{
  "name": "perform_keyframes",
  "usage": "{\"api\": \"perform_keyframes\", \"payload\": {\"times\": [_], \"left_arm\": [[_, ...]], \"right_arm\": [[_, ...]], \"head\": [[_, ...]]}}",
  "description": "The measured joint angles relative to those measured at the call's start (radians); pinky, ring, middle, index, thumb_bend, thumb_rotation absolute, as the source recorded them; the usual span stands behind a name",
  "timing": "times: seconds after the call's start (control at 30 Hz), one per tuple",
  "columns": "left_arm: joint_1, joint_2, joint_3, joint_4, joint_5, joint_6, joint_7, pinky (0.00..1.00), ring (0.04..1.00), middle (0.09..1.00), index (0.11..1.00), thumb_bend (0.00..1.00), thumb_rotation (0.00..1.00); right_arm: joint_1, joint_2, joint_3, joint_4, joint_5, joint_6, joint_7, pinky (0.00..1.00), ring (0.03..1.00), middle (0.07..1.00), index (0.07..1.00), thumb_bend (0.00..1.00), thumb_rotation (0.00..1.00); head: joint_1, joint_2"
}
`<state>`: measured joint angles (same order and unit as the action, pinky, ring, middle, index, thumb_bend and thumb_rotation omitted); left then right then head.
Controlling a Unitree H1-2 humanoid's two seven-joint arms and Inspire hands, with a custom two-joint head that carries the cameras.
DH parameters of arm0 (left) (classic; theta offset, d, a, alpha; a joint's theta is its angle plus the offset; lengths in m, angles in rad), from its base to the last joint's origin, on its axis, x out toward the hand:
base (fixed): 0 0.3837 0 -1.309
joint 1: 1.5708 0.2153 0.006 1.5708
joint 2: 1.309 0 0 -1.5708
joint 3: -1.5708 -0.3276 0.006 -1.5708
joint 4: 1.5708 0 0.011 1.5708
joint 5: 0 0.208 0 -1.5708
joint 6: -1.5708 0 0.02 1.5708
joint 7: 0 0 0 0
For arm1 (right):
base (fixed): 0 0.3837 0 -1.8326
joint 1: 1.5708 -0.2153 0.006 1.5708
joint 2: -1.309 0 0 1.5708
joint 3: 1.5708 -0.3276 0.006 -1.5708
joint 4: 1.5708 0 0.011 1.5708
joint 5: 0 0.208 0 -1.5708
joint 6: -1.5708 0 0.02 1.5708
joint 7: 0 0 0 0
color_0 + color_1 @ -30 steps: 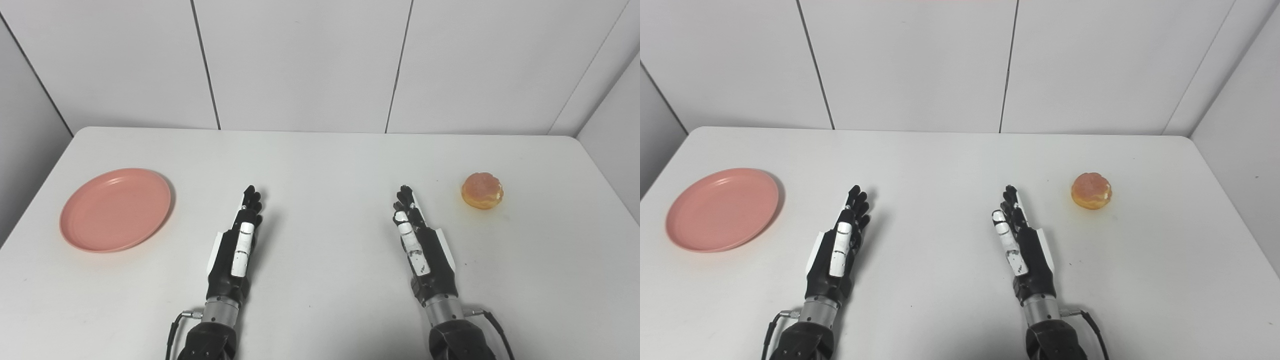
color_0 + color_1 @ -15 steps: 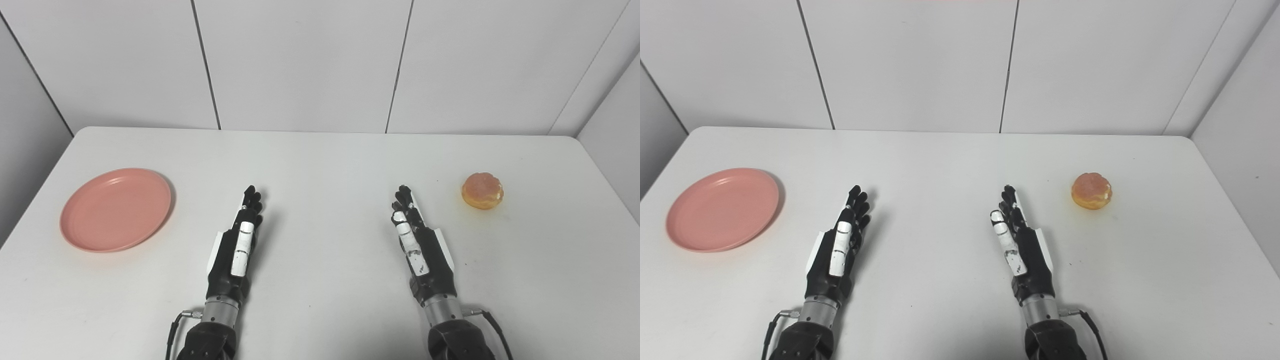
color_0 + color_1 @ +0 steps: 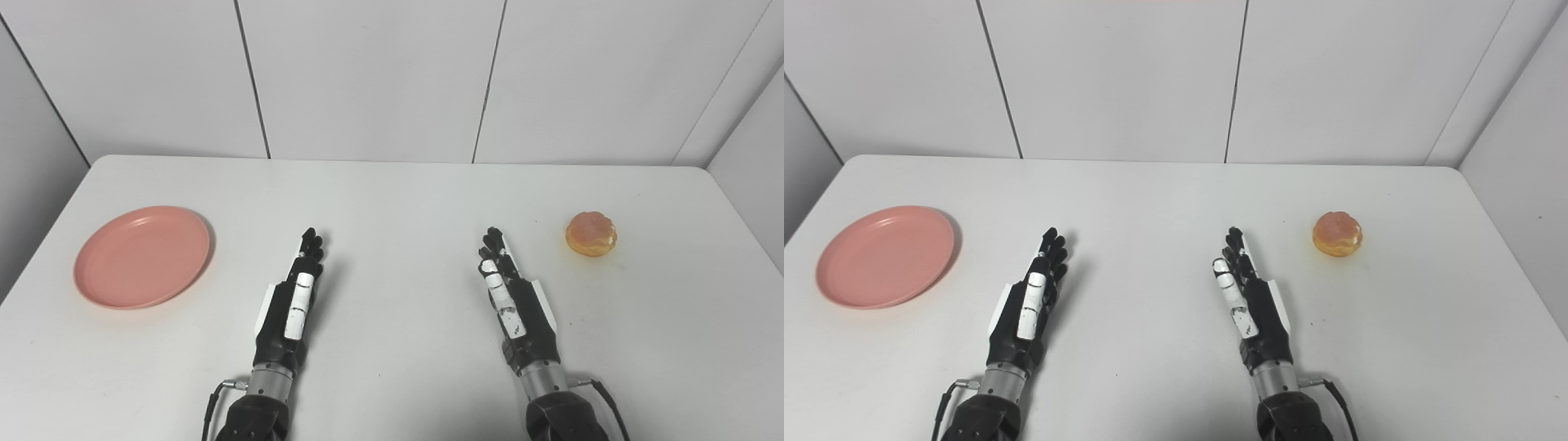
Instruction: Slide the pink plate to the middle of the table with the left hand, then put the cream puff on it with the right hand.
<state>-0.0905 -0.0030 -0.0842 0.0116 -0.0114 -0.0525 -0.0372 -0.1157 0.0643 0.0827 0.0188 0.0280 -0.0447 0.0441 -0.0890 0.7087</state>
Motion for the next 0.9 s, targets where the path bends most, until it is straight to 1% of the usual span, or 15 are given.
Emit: {"api": "perform_keyframes", "payload": {"times": [0.3, 0.37, 0.6, 0.73, 0.83, 0.9], "left_arm": [[0.003, 0.000, 0.000, -0.005, -0.001, 0.002, 0.000, 1.00, 1.000, 1.000, 1.000, 0.70, 1.00], [0.006, 0.000, -0.001, -0.008, 0.000, 0.004, 0.000, 1.00, 1.000, 1.000, 1.000, 0.70, 1.00], [0.006, 0.000, -0.001, -0.007, 0.000, 0.002, 0.000, 1.00, 1.000, 1.000, 1.000, 0.70, 1.00], [0.006, 0.000, -0.001, -0.007, 0.000, 0.001, 0.000, 1.00, 1.000, 1.000, 1.000, 0.70, 1.00], [0.006, 0.000, -0.001, -0.007, 0.000, 0.001, 0.000, 1.00, 1.000, 1.000, 1.000, 0.70, 1.00], [0.006, -0.001, -0.001, -0.007, 0.000, 0.001, 0.000, 1.00, 1.000, 1.000, 1.000, 0.70, 1.00]], "right_arm": [[0.000, 0.001, 0.000, -0.006, 0.004, 0.000, 0.004, 1.00, 0.999, 1.000, 1.000, 0.54, 0.84], [0.000, 0.001, 0.000, -0.008, 0.004, 0.000, 0.004, 1.00, 0.997, 1.000, 1.000, 0.53, 0.84], [0.000, 0.001, 0.000, -0.008, 0.003, 0.000, 0.003, 1.00, 0.994, 0.995, 1.000, 0.54, 0.83], [0.001, 0.001, 0.000, -0.008, 0.004, 0.000, 0.004, 1.00, 0.999, 1.000, 1.000, 0.54, 0.83], [0.002, 0.000, 0.001, -0.008, 0.004, 0.000, 0.005, 1.00, 1.000, 1.000, 1.000, 0.54, 0.84], [0.003, 0.000, 0.003, -0.010, 0.004, 0.000, 0.008, 1.00, 0.998, 1.000, 1.000, 0.54, 0.83]], "head": [[0.002, 0.008], [0.000, 0.002], [0.000, 0.002], [0.009, -0.021], [0.012, -0.023], [0.012, -0.021]]}}
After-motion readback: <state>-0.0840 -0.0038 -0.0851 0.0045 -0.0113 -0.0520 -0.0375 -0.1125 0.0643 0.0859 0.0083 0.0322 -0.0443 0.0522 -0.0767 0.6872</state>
